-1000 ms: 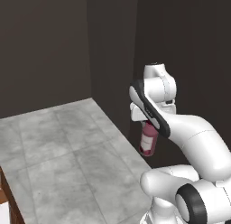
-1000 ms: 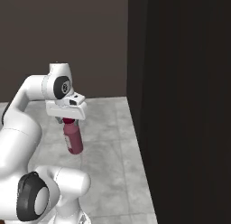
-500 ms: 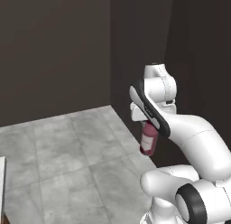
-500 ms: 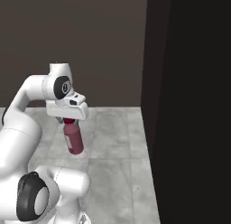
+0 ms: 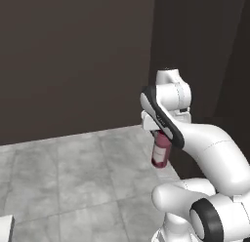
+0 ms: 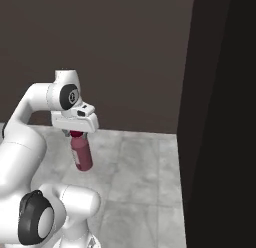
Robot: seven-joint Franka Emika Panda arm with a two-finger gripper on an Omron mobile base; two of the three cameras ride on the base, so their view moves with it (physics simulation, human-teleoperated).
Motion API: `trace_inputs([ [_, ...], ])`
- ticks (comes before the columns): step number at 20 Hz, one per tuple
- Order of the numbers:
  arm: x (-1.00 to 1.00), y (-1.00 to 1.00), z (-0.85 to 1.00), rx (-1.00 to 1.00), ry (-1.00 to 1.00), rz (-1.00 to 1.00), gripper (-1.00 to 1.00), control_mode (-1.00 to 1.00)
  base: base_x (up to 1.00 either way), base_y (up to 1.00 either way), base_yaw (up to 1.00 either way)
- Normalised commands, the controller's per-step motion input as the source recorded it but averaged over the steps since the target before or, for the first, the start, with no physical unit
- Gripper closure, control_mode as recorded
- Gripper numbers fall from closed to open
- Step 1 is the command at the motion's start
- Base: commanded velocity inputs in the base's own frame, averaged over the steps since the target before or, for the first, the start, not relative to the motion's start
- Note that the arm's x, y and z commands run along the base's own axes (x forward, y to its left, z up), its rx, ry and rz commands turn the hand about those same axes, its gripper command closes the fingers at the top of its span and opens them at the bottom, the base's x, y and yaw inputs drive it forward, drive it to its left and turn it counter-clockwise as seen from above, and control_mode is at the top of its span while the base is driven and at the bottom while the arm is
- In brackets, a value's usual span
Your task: There is a wine glass and glass cup on the dining counter. Place the wine bottle next to the wine glass and the juice bottle next to the glass cup.
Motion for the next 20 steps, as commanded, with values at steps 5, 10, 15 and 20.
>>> trace_inputs([
  [5,0.0,0.0,0.0,0.0,0.0,0.0,1.0,1.0,0.89,-0.04,0.27],
  [10,0.0,0.0,0.0,0.0,0.0,0.0,1.0,1.0,0.87,-0.02,0.32],
  [15,0.0,0.0,0.0,0.0,0.0,0.0,1.0,1.0,0.81,-0.01,0.4],
  [20,0.0,0.0,0.0,0.0,0.0,0.0,1.0,1.0,0.77,-0.03,0.45],
])
